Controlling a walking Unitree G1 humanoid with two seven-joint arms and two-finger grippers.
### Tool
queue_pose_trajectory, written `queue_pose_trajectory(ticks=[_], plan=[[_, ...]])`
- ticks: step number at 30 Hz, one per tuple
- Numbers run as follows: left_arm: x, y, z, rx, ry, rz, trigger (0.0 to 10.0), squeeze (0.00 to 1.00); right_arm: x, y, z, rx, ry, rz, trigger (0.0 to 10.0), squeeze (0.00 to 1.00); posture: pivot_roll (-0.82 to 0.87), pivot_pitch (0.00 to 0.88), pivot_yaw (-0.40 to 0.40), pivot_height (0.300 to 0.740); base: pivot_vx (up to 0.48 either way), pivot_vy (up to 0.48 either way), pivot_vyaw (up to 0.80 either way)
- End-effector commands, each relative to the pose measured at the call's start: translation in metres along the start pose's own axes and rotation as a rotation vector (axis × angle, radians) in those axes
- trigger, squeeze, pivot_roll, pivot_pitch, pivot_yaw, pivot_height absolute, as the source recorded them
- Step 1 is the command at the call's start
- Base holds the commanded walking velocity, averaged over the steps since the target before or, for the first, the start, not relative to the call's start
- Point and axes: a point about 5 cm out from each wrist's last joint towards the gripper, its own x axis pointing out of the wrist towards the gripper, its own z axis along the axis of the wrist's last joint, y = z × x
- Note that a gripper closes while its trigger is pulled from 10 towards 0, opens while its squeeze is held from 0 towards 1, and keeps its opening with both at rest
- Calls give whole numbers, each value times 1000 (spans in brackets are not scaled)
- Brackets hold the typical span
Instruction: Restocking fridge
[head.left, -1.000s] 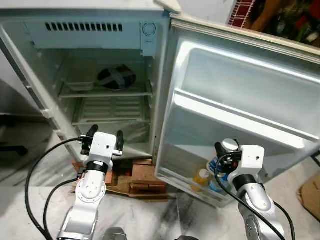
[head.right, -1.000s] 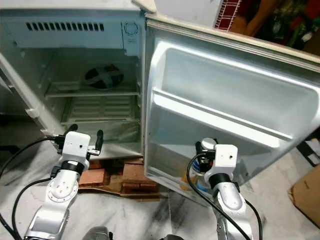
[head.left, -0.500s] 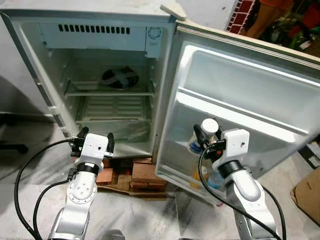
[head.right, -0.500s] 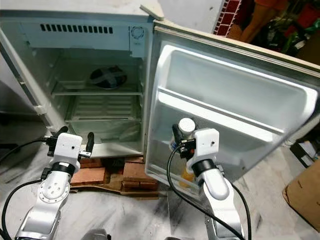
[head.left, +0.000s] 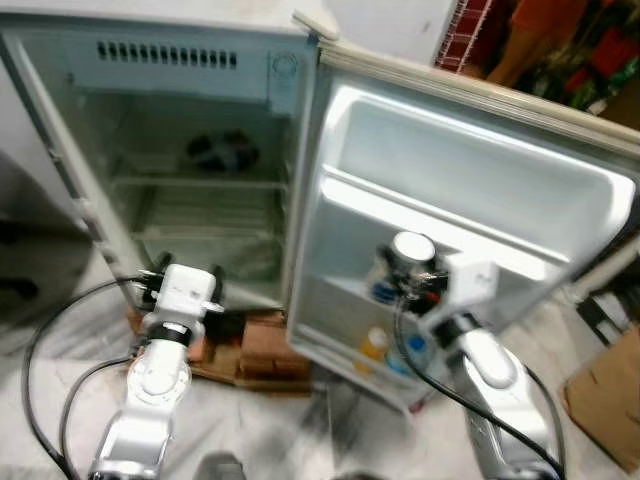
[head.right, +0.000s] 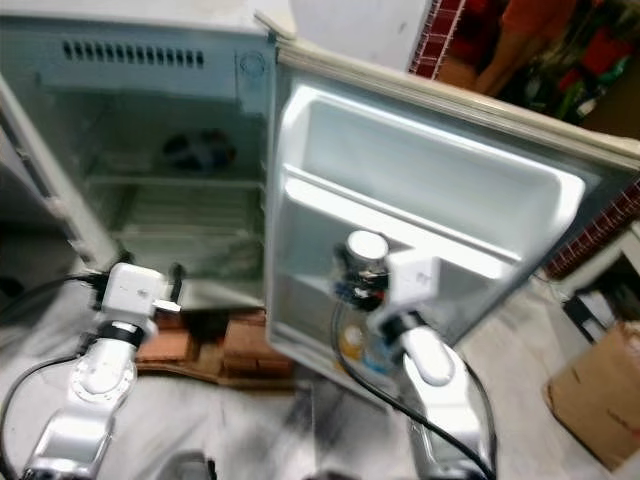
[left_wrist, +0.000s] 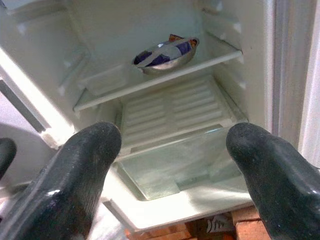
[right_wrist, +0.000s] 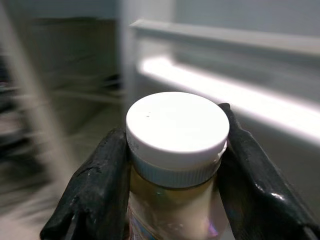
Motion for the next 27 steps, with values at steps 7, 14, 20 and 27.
queue_pose_trajectory(ticks=[7,14,20,27], plan=[[1,-12,6,-32,-31,-43,10000,0,-5,8,-1,90,91,284,10000,0,116,35,-57,740,0,0,0],[3,-10,7,-33,-38,-44,10000,0,21,0,45,122,-81,264,10000,0,120,31,-50,740,0,0,0],[4,-11,7,-29,-43,-54,10000,0,39,-5,86,183,-241,229,10000,0,125,23,-44,740,0,0,0],[6,-11,8,-29,-51,-55,10000,0,54,-24,123,242,-403,71,10000,0,130,18,-47,740,0,0,0]])
